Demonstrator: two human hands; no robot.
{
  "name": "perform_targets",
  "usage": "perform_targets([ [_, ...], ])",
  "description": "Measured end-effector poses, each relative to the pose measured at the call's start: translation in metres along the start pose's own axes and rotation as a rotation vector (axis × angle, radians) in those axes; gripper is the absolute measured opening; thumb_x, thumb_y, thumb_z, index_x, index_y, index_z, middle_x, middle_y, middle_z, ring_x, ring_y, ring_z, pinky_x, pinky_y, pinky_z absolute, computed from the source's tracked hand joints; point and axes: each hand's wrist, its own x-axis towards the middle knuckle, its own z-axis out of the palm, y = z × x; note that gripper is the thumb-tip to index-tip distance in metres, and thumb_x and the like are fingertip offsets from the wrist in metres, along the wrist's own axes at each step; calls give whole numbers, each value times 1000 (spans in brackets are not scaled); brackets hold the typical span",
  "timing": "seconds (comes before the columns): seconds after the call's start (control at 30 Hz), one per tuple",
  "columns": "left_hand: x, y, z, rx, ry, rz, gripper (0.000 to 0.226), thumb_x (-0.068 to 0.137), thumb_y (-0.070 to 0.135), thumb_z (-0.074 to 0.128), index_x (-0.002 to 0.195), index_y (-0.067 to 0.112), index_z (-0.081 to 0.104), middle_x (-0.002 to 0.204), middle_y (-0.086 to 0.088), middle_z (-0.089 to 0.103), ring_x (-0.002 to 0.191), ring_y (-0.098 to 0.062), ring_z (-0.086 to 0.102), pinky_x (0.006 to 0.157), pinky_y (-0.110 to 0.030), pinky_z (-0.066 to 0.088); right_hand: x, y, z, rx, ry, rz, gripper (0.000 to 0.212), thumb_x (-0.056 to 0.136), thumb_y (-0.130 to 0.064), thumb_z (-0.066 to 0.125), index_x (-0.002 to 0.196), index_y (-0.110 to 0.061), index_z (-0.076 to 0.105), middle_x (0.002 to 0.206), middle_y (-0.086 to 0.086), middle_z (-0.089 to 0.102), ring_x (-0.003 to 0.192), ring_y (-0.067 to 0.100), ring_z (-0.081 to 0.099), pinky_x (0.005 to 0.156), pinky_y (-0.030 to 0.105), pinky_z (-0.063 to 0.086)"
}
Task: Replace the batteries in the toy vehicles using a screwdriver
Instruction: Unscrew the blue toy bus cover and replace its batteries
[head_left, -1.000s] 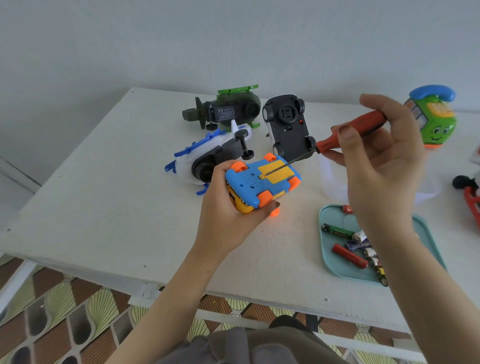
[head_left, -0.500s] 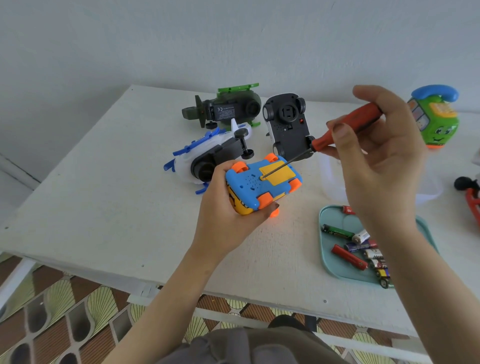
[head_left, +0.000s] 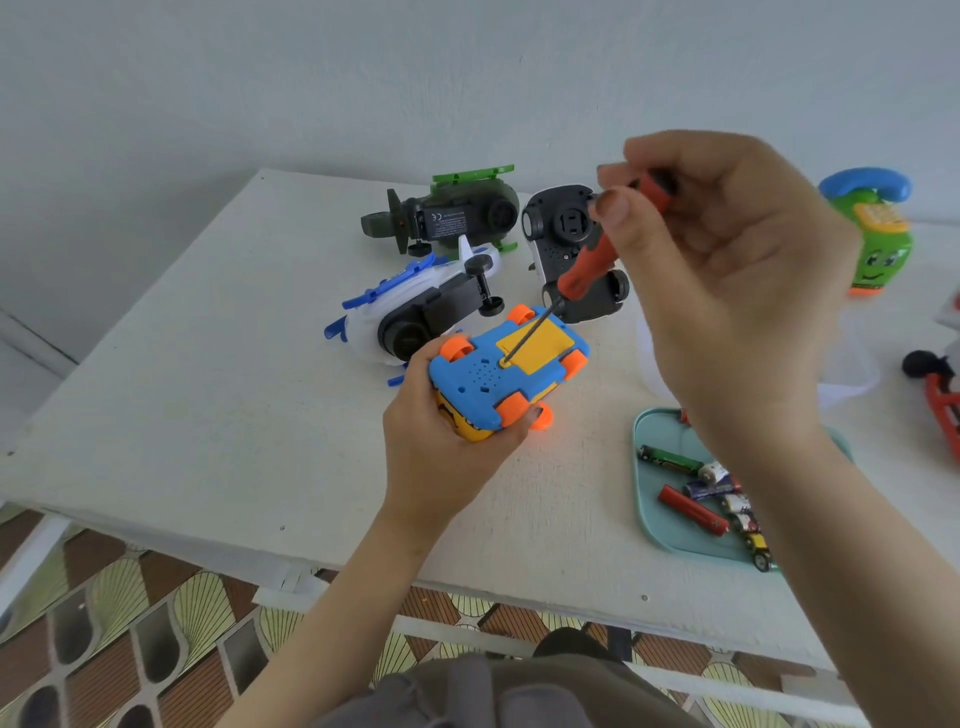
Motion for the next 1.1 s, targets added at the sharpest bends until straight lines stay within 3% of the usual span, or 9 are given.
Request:
perform_targets([
  [0.13, -3, -2, 2, 38, 5, 67, 65, 69, 40, 80, 117, 8, 50, 104, 21, 60, 96, 9, 61, 76, -7, 49, -2, -4, 1, -94, -65, -22, 23, 93, 0, 48, 109, -10, 61, 86, -4, 63, 76, 11, 67, 72, 17, 52],
  [0.23, -5, -3, 4, 70, 11, 103, 63, 72, 42, 77, 117, 7, 50, 103, 16, 59, 97, 13, 58, 77, -5, 48, 0, -7, 2, -204, -22, -64, 17, 91, -16, 62, 108, -14, 67, 89, -6, 56, 81, 0, 59, 75, 20, 53],
  [0.33, -8, -8, 5, 106, 25, 142, 58, 73, 42, 76, 116, 14, 48, 106, 21, 54, 97, 13, 57, 77, -5, 47, 2, -6, 4, -274, 43, -107, 21, 83, -27, 73, 103, -21, 69, 81, -9, 59, 77, 0, 56, 75, 24, 52],
  [0.53, -10, -11, 8, 147, 52, 241, 57, 83, 52, 65, 118, 10, 45, 110, 4, 55, 107, 16, 51, 85, -5, 45, -1, -3, 4, -194, -59, -54, 18, 90, -7, 57, 108, -5, 63, 92, -5, 66, 86, 9, 68, 83, 31, 55],
  [0.63, -10, -12, 9, 156, 56, 247, 60, 84, 54, 63, 120, 9, 45, 112, 3, 55, 109, 15, 50, 88, -6, 45, -3, -6, 7, -212, -83, -112, 21, 92, -10, 55, 108, -6, 66, 92, -5, 63, 88, 12, 65, 79, 34, 55],
  [0.73, -10, -12, 9, 149, 54, 249, 58, 84, 53, 63, 119, 10, 45, 111, 3, 54, 109, 17, 49, 87, -4, 43, -4, -10, 10, -253, 12, -180, 18, 87, -26, 70, 100, -15, 70, 86, -11, 53, 87, 0, 56, 72, 24, 52],
  [0.83, -9, -12, 8, 129, 60, 239, 58, 84, 54, 63, 118, 11, 45, 110, 2, 54, 108, 16, 50, 85, -4, 44, -8, -7, 8, -335, 96, -228, 13, 84, -27, 73, 93, -18, 69, 75, 0, 62, 77, -10, 49, 71, 11, 41],
  [0.97, -9, -15, 7, 117, 65, 220, 59, 83, 54, 64, 117, 10, 45, 110, 3, 56, 106, 13, 53, 84, -6, 46, -12, -4, 6, -185, 68, -168, 10, 91, -11, 64, 100, -12, 60, 81, 5, 66, 74, 5, 64, 73, 28, 54],
  [1.1, -9, -16, 7, 113, 68, 221, 59, 81, 51, 68, 117, 9, 46, 109, 6, 57, 104, 12, 54, 83, -7, 47, -12, -3, 6, -183, -3, -151, 20, 96, -1, 46, 108, -2, 62, 78, 11, 66, 75, 19, 67, 76, 25, 52],
])
